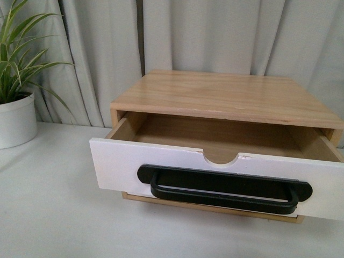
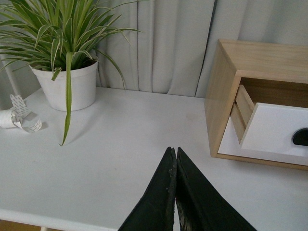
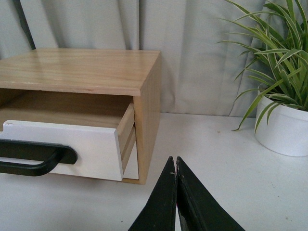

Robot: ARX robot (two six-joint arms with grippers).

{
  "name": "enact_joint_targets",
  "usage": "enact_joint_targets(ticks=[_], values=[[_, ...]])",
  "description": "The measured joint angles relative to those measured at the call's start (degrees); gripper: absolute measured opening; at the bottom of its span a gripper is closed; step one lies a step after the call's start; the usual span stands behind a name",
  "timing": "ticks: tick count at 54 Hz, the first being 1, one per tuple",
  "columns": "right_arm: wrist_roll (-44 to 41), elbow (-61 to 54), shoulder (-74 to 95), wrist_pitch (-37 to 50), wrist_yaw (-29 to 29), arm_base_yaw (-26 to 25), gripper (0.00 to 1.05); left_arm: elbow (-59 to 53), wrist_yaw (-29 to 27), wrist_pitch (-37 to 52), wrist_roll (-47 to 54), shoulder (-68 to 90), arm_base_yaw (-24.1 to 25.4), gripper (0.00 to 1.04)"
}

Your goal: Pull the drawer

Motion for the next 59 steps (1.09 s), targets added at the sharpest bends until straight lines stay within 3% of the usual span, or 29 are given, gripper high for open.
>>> enact_joint_targets(ticks=[4,7,33,35,59], values=[[-0.04,0.0,-0.02,-0.02,0.0,-0.02,0.01,0.0,0.0,0.0,0.02,0.0,0.0,0.04],[-0.02,0.0,-0.02,-0.02,0.0,-0.02,0.1,0.0,0.0,0.0,-0.04,0.0,0.0,0.06],[0.02,0.0,-0.02,-0.02,0.02,-0.02,0.97,0.0,0.0,0.0,-0.02,0.0,0.0,0.93],[0.11,0.0,-0.02,-0.02,0.0,-0.02,0.97,0.0,0.0,0.0,0.02,0.0,0.0,1.0],[0.11,0.0,-0.02,-0.02,0.0,-0.02,0.96,0.0,0.0,0.0,0.0,0.0,0.0,0.99]])
